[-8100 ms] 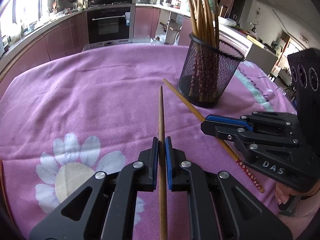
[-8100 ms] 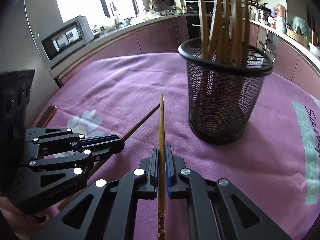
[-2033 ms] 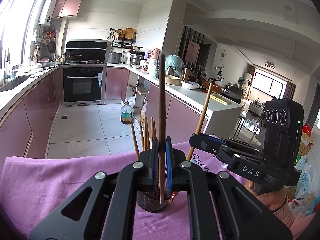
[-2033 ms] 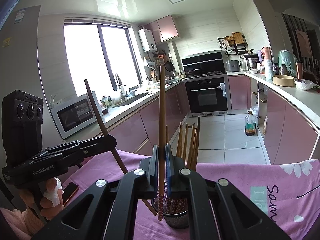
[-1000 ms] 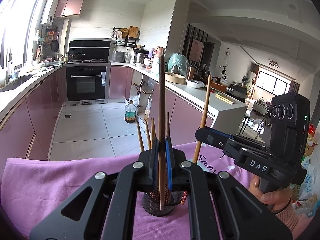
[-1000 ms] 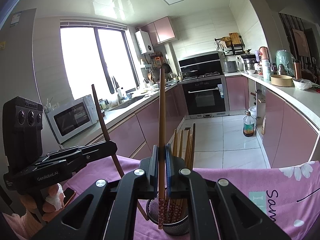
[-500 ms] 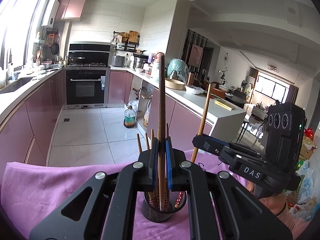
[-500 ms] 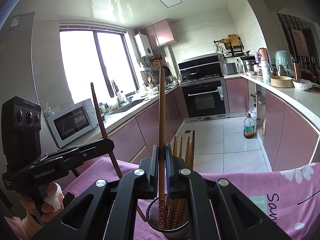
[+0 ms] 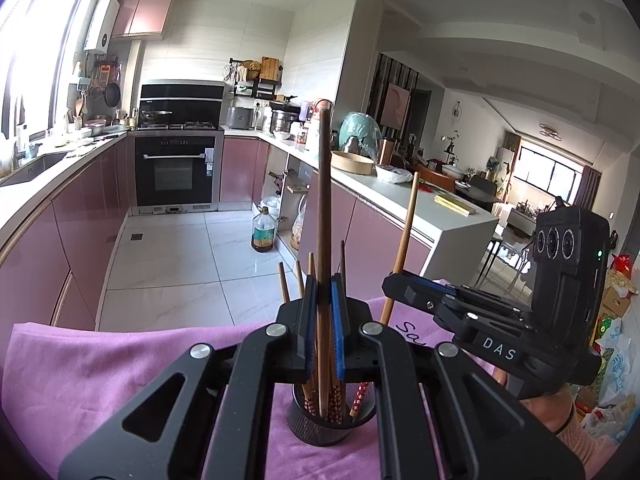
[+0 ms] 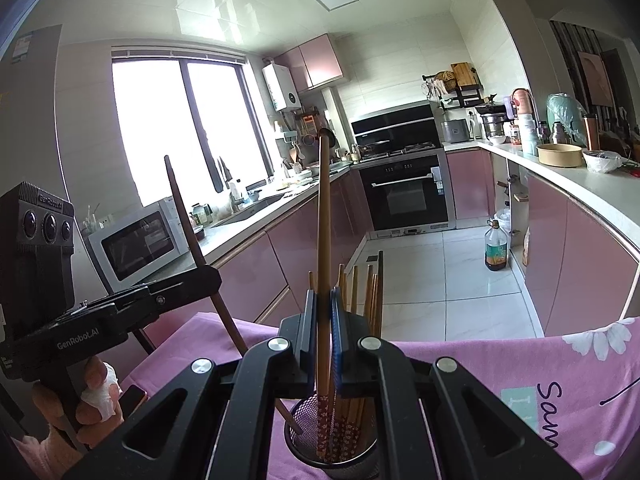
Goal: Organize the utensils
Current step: 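Lower the held chopsticks into the mesh cup with both tools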
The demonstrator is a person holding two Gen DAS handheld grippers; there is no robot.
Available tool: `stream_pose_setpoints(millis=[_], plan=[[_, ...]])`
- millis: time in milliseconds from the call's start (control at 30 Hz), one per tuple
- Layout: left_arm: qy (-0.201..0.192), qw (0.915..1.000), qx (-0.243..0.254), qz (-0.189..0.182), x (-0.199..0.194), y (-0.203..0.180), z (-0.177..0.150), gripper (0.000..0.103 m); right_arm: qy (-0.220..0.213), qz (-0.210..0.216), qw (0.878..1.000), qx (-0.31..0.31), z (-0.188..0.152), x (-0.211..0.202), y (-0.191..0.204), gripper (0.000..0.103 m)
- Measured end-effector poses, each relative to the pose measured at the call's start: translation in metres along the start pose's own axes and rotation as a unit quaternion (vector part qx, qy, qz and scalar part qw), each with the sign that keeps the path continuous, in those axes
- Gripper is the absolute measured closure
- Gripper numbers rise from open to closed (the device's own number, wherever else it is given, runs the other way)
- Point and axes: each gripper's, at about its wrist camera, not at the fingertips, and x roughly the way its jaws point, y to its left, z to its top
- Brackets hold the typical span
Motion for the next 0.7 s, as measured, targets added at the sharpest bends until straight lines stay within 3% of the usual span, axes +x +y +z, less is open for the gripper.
stream_pose_setpoints(millis=[700], plan=[[0.031, 0.9995, 0.002, 0.006, 0.014, 0.005, 0.005, 0.095, 0.017, -0.016, 1.000, 0.003, -0.008, 0.017, 0.002, 0.098]])
